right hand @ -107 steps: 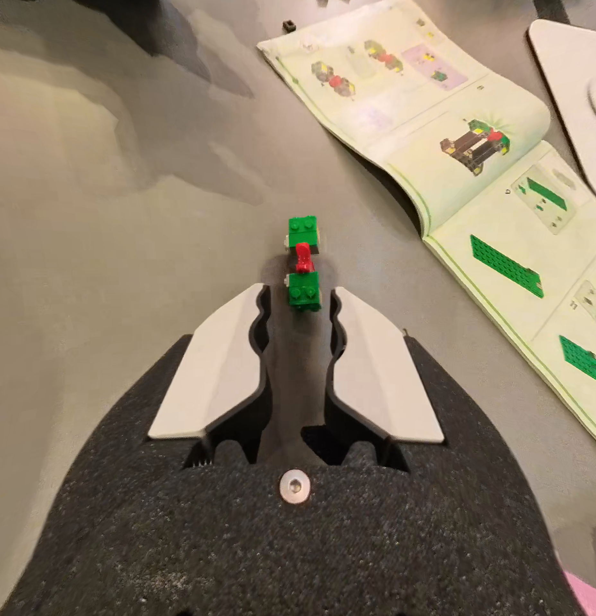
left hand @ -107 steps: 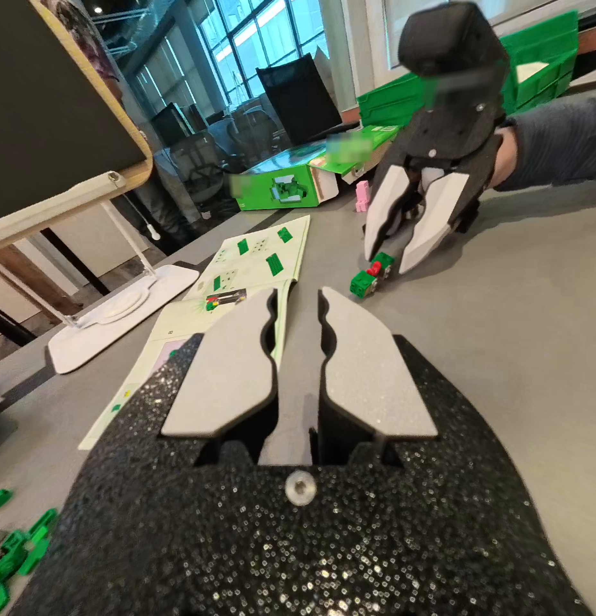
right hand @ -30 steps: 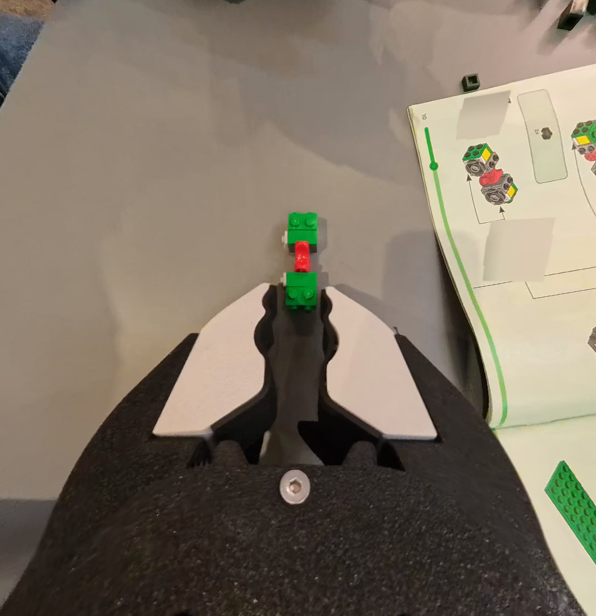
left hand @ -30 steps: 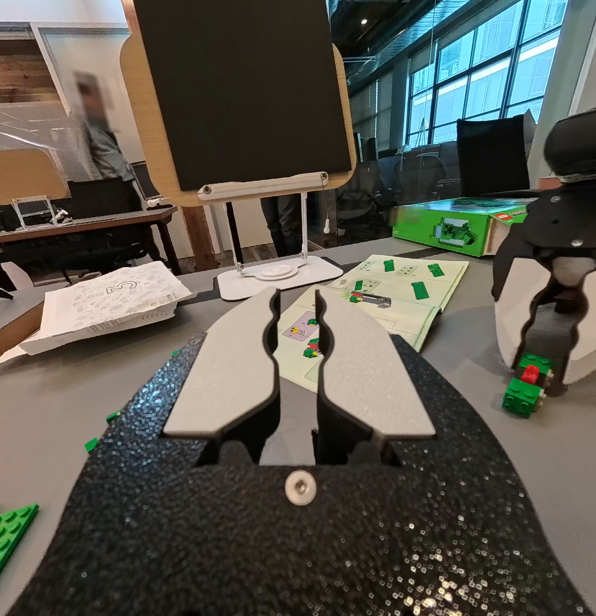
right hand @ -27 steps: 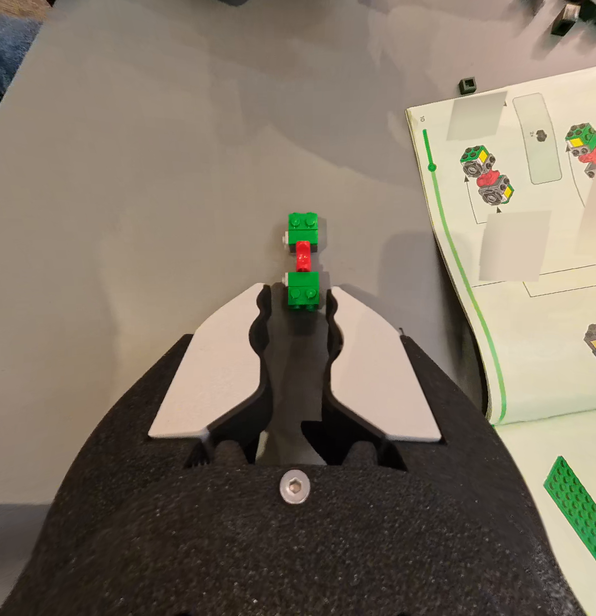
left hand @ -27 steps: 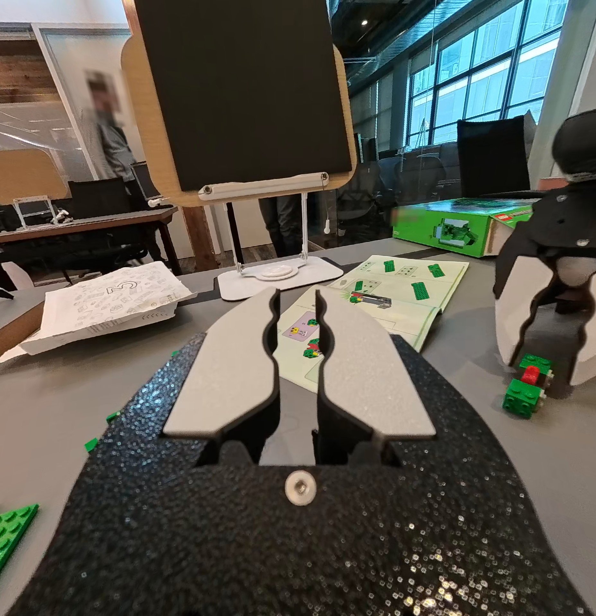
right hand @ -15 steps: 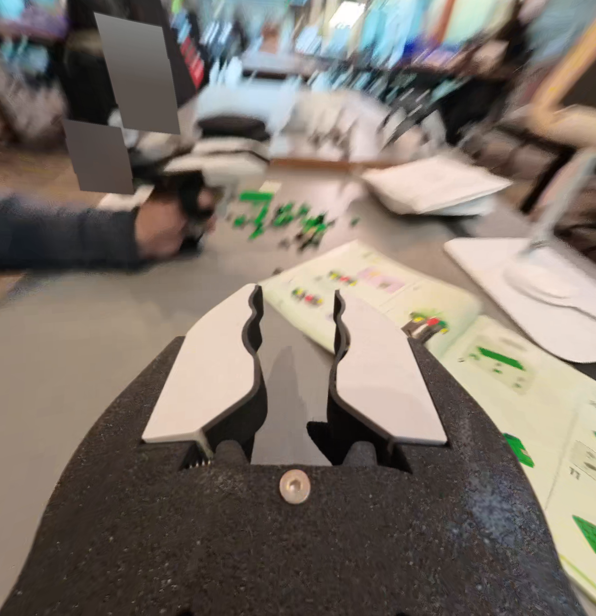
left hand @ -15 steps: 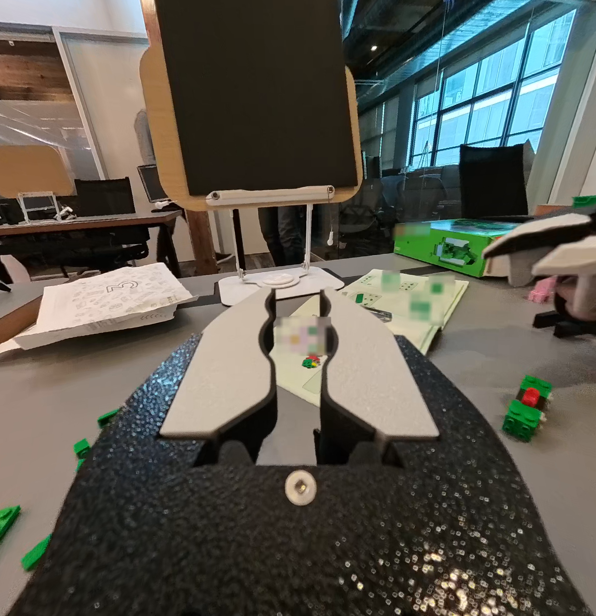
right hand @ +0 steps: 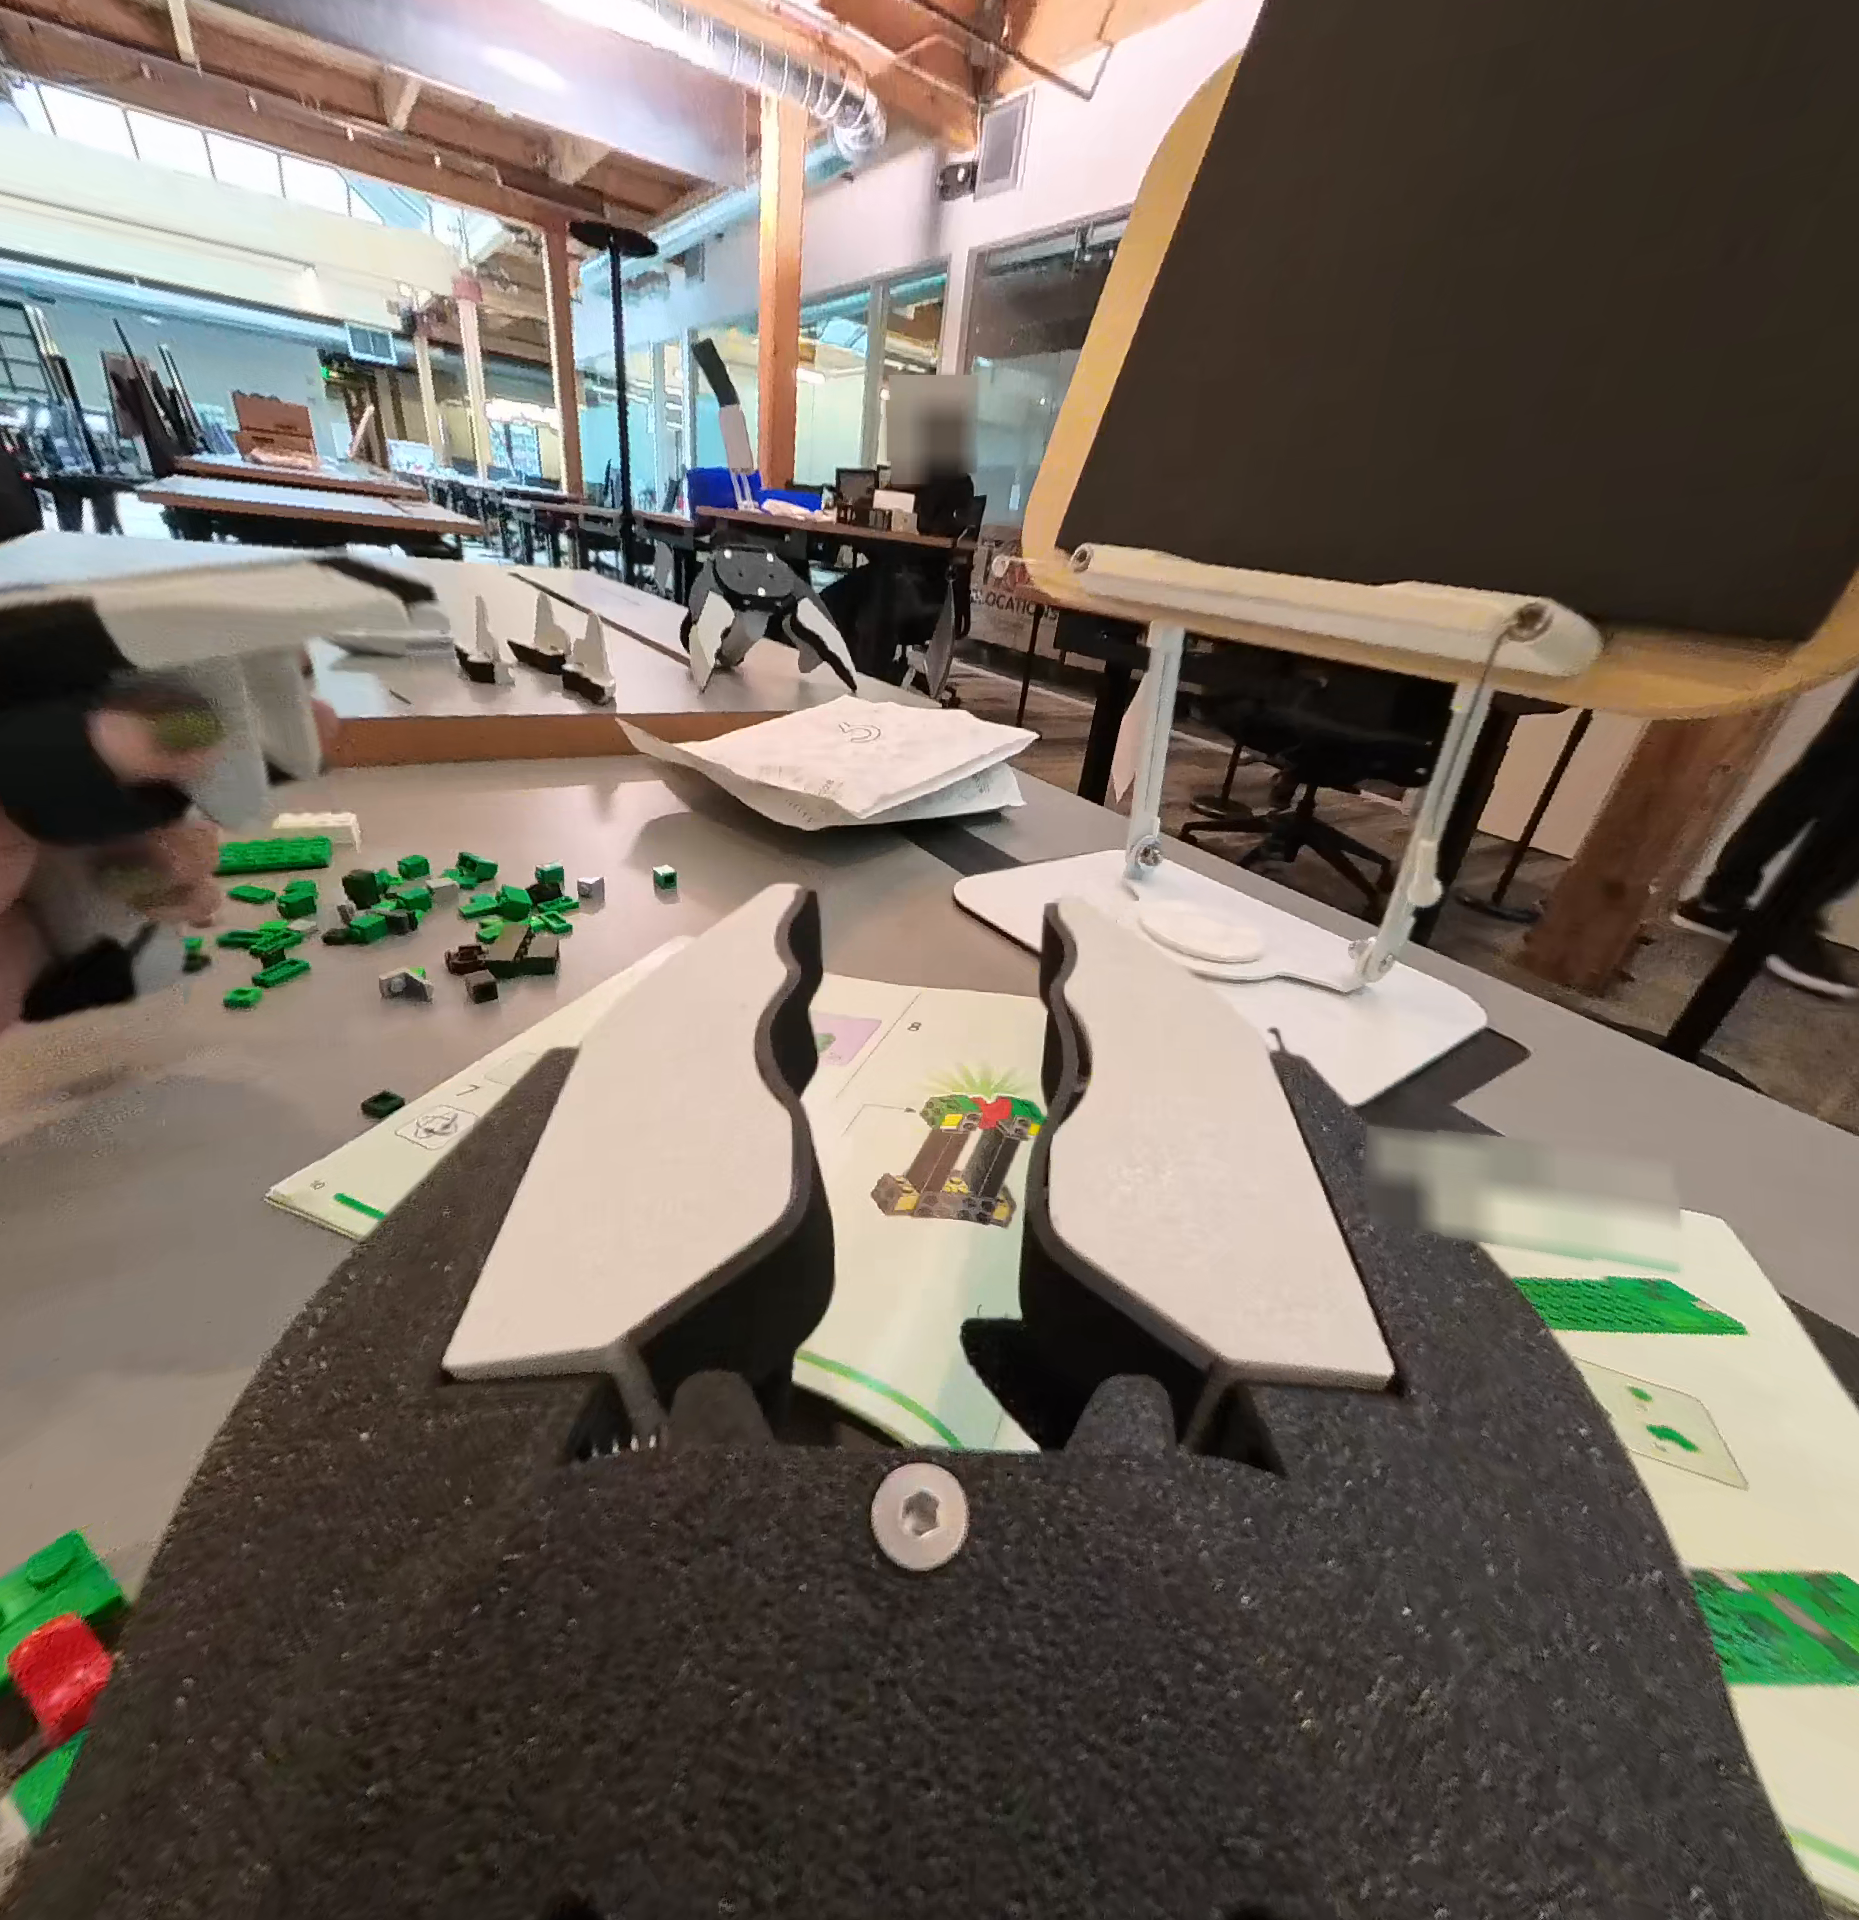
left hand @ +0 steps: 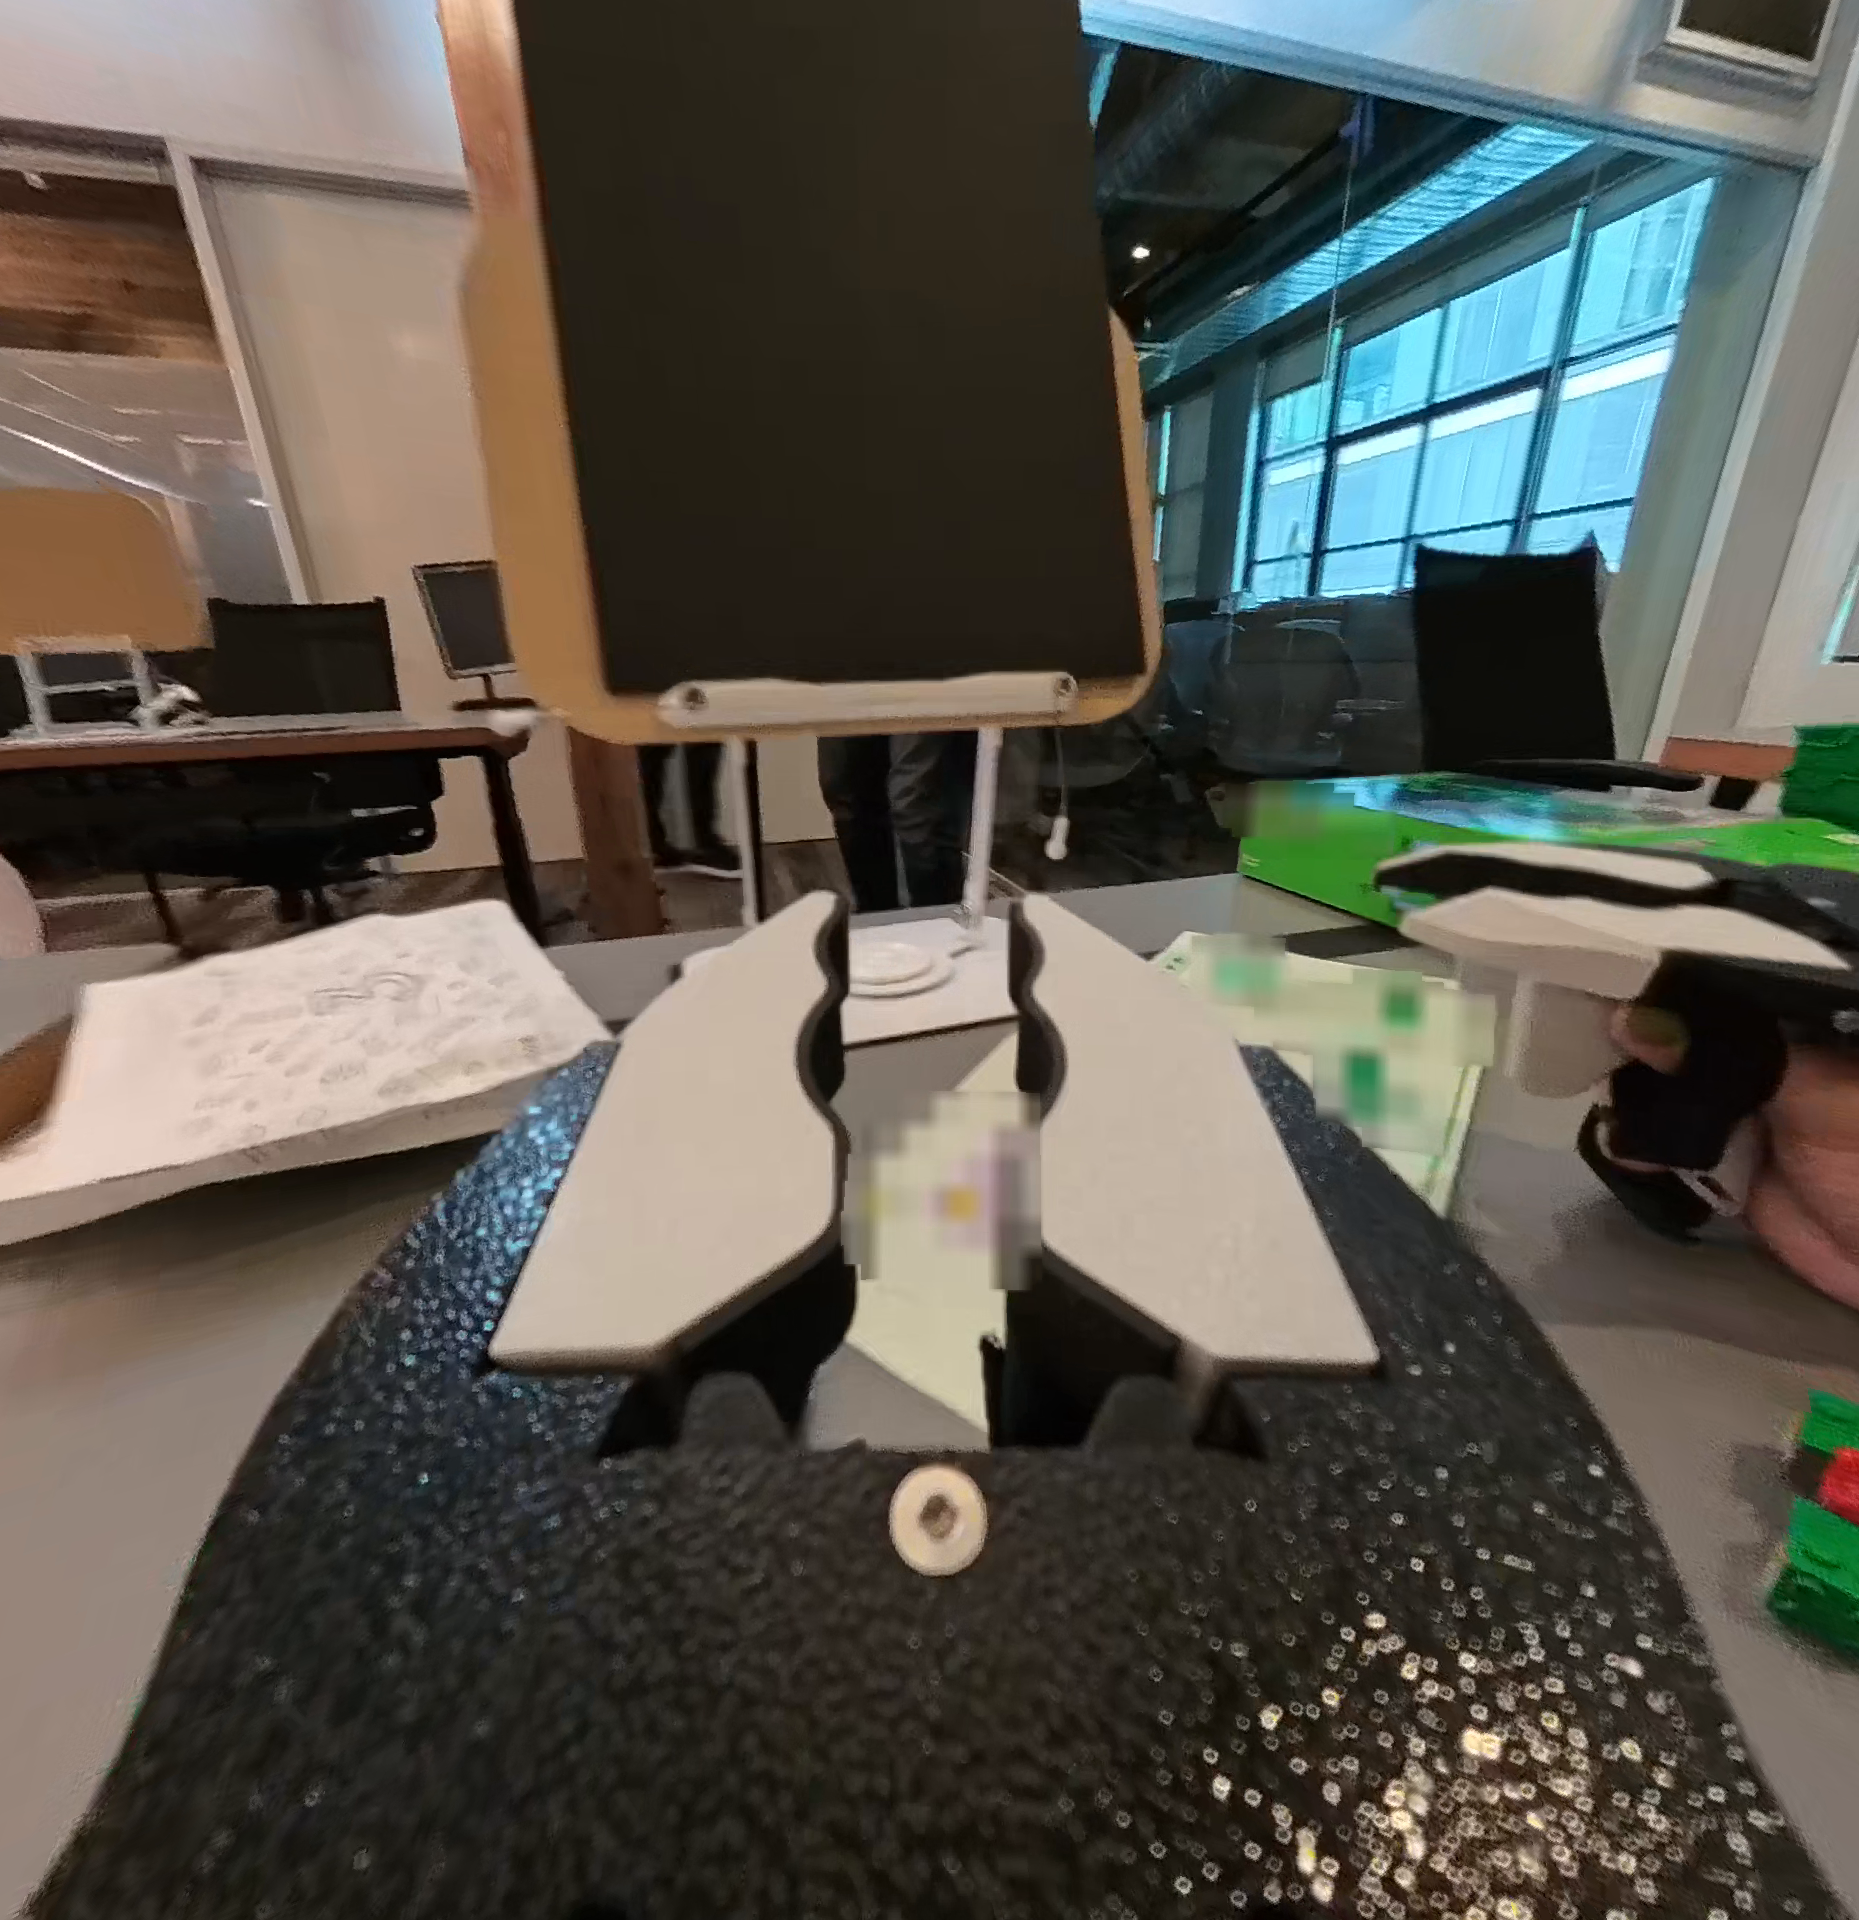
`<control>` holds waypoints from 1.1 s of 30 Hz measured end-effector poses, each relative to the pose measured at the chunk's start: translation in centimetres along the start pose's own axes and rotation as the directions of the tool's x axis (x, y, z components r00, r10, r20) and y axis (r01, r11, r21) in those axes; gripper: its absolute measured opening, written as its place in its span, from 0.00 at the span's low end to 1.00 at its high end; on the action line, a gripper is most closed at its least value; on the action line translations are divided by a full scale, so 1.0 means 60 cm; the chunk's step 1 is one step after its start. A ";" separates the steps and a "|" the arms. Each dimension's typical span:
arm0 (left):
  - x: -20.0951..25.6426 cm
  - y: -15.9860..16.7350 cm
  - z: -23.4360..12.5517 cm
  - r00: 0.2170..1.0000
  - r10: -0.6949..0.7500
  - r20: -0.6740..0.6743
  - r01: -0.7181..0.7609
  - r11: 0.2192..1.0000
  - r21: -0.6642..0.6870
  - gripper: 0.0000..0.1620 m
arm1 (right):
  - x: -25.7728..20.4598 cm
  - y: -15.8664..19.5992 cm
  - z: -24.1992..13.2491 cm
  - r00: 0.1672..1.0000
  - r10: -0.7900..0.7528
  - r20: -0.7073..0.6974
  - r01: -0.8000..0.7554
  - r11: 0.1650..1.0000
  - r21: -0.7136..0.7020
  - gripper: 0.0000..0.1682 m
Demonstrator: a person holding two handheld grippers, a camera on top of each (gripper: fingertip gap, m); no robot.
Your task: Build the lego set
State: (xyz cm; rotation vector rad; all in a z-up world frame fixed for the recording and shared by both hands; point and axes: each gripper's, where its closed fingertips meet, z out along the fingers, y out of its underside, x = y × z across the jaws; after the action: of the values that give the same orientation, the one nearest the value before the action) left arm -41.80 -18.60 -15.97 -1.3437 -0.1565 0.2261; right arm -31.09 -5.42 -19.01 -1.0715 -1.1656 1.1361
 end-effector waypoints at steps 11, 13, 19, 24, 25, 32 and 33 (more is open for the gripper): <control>-0.135 -0.014 -0.076 0.946 0.224 0.233 -0.218 0.975 -0.053 0.16 | -0.006 -0.002 -0.012 0.999 -0.034 -0.008 0.034 0.999 0.003 0.21; -0.164 -0.027 -0.101 0.920 0.241 0.309 -0.238 0.970 -0.048 0.16 | -0.010 0.005 -0.010 0.997 -0.079 -0.010 0.079 0.996 -0.029 0.20; -0.227 -0.028 -0.162 0.879 0.214 0.426 -0.211 0.976 -0.055 0.18 | -0.029 0.013 -0.004 0.987 -0.158 0.027 0.159 0.986 -0.057 0.17; -0.237 -0.015 -0.167 0.876 0.219 0.429 -0.203 0.976 -0.085 0.19 | -0.036 0.014 -0.002 0.985 -0.168 0.048 0.171 0.984 -0.056 0.16; -0.234 -0.013 -0.165 0.879 0.227 0.420 -0.208 0.974 -0.090 0.19 | -0.036 0.015 -0.001 0.985 -0.166 0.048 0.168 0.984 -0.058 0.16; -0.158 0.042 -0.112 0.943 0.326 0.066 -0.295 0.912 -0.285 0.10 | -0.036 0.018 0.004 0.987 -0.150 0.051 0.153 0.986 -0.065 0.16; -0.153 0.052 -0.103 0.949 0.316 0.020 -0.291 0.896 -0.335 0.10 | -0.036 0.019 0.005 0.987 -0.151 0.052 0.154 0.986 -0.071 0.16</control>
State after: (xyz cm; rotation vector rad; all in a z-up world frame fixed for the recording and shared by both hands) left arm -49.42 -26.09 -20.20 -1.6936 -0.0441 0.5336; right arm -31.58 -7.42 -20.37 -0.9987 -1.3126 1.0093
